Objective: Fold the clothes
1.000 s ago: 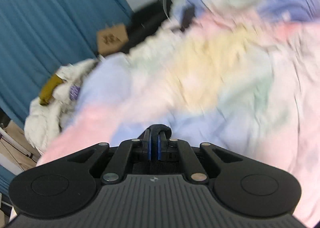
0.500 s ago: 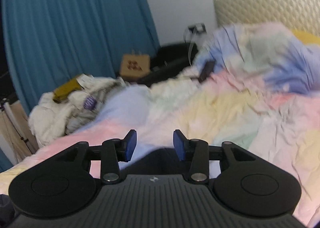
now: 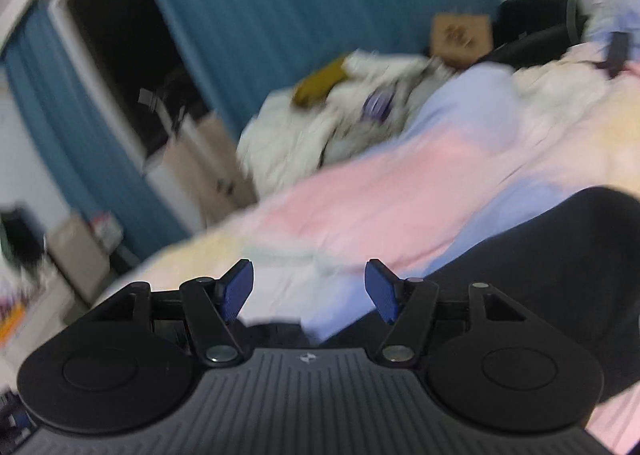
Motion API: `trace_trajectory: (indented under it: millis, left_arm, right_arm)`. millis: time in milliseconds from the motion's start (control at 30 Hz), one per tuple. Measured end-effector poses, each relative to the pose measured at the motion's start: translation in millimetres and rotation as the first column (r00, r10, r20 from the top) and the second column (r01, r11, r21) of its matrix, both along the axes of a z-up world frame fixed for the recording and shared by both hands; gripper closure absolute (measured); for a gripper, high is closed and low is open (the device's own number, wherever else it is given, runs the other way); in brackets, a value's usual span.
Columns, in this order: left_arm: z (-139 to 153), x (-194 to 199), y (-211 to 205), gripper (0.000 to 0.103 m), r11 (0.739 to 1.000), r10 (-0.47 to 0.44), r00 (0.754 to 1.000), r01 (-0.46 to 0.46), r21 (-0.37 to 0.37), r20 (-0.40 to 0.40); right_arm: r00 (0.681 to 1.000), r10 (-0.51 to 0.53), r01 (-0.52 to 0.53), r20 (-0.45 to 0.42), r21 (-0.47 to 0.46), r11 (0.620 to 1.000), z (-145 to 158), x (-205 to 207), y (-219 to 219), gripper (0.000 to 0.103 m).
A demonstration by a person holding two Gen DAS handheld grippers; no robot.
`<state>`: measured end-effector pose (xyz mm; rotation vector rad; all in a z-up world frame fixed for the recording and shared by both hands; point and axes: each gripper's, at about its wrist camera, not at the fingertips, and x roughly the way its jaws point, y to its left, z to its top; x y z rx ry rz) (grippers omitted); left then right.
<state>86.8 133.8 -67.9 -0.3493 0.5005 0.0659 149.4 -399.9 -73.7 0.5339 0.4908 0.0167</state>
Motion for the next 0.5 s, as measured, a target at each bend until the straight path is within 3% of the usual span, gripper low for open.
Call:
trace_trajectory:
  millis: [233, 333, 400, 500]
  left_arm:
    - [-20, 29, -6, 0.018, 0.999, -0.04, 0.998, 0.042, 0.032, -0.051]
    - [-26, 38, -8, 0.018, 0.998, -0.048, 0.997, 0.051, 0.046, -0.063]
    - [-29, 43, -9, 0.018, 0.997, -0.051, 0.996, 0.054, 0.046, -0.07]
    - [-31, 49, -9, 0.018, 0.997, -0.057, 0.995, 0.061, 0.047, -0.076]
  right_arm:
    - [0.974, 0.169, -0.166, -0.149, 0.028, 0.986, -41, 49, 30, 0.038]
    - [0.946, 0.233, -0.252, -0.227, -0.059, 0.966, -68, 58, 48, 0.033]
    - [0.944, 0.239, -0.262, -0.229, -0.073, 0.962, -75, 58, 53, 0.029]
    - [0.94, 0.28, -0.282, -0.192, 0.017, 0.959, -73, 50, 48, 0.028]
